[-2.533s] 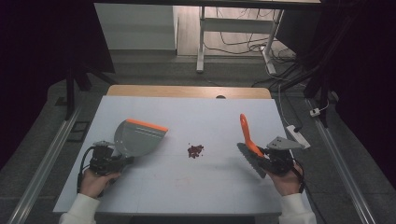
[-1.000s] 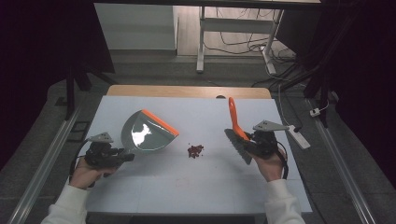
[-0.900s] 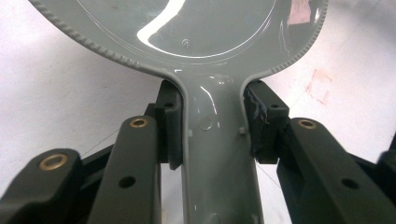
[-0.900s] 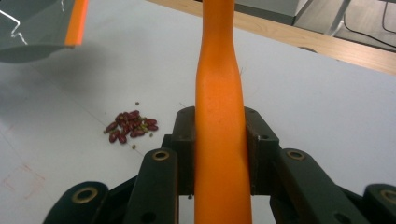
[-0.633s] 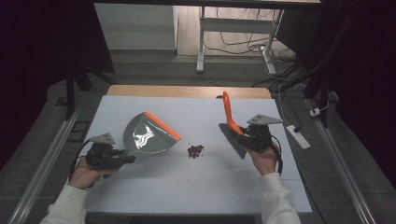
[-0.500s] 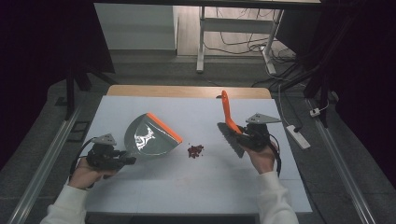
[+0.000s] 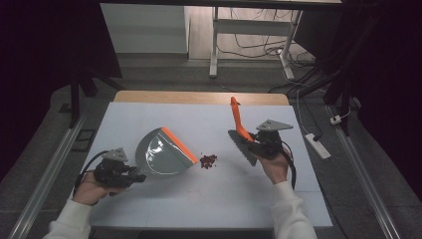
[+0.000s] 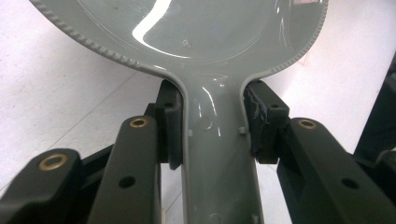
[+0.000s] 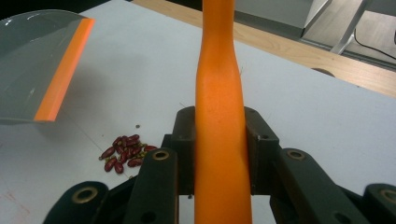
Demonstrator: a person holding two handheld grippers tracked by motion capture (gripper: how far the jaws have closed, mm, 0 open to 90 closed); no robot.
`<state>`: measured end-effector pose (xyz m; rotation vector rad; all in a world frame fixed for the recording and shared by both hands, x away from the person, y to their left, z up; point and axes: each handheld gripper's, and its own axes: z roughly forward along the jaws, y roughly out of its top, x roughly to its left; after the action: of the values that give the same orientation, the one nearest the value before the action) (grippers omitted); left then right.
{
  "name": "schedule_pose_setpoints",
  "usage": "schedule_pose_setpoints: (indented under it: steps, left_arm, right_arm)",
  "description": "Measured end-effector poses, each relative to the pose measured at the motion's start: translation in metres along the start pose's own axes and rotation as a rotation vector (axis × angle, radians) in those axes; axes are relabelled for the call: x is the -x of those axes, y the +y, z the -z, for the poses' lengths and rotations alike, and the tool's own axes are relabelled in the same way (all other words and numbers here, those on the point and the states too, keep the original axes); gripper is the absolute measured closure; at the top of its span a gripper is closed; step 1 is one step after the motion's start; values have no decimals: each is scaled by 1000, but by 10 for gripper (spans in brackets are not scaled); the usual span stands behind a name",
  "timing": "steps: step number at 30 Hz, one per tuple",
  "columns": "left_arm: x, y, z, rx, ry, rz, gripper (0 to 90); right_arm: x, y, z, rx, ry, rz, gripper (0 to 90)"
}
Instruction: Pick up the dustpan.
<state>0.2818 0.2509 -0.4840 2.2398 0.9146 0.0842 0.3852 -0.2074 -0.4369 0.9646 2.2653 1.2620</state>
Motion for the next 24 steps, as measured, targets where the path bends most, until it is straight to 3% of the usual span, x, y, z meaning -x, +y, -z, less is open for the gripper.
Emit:
schedule_pose_setpoints:
  steps: [8,24]
  left_arm:
    - [7,2,-9,-67,-57,-50,613]
    - [16,7,-30,-144,-141,-55,613]
  right_arm:
    - [-4,0,-12,-26,11,22,701]
    - [-8,1,-26,-53,20,45,700]
